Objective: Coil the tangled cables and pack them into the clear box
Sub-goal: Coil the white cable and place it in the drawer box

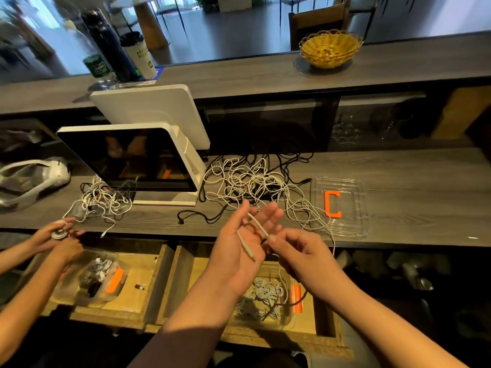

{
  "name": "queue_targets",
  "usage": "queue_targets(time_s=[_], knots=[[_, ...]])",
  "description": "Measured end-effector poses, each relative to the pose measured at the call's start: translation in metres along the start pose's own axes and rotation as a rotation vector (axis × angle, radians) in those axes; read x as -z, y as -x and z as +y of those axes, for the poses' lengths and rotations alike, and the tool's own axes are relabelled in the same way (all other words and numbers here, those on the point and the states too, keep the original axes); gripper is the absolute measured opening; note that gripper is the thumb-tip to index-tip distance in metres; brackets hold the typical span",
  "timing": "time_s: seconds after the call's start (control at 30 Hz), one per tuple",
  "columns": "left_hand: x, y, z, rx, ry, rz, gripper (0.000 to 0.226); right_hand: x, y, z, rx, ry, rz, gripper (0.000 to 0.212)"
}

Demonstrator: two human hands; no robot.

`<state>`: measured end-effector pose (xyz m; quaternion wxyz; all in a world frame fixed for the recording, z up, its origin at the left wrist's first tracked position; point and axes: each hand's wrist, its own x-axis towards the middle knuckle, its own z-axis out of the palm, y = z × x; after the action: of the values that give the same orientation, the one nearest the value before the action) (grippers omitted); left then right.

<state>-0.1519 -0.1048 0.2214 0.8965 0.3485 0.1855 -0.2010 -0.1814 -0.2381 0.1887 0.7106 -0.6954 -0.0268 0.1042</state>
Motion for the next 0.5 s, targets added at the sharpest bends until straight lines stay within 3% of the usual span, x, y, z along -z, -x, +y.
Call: queue_targets(time_s=[0.27,0.5], knots=[[-0.003,0.003,-0.006,-0.141,-0.146,0.010,0.047,0.002,0.006,-0.002,-0.133,0.081,-0.017,0.034],[-0.005,-0.002,-0.004,-0.267,-0.167,0.024,0.057,-0.001,0.016,0.001,-0.182,0.153,0.005,0.025]])
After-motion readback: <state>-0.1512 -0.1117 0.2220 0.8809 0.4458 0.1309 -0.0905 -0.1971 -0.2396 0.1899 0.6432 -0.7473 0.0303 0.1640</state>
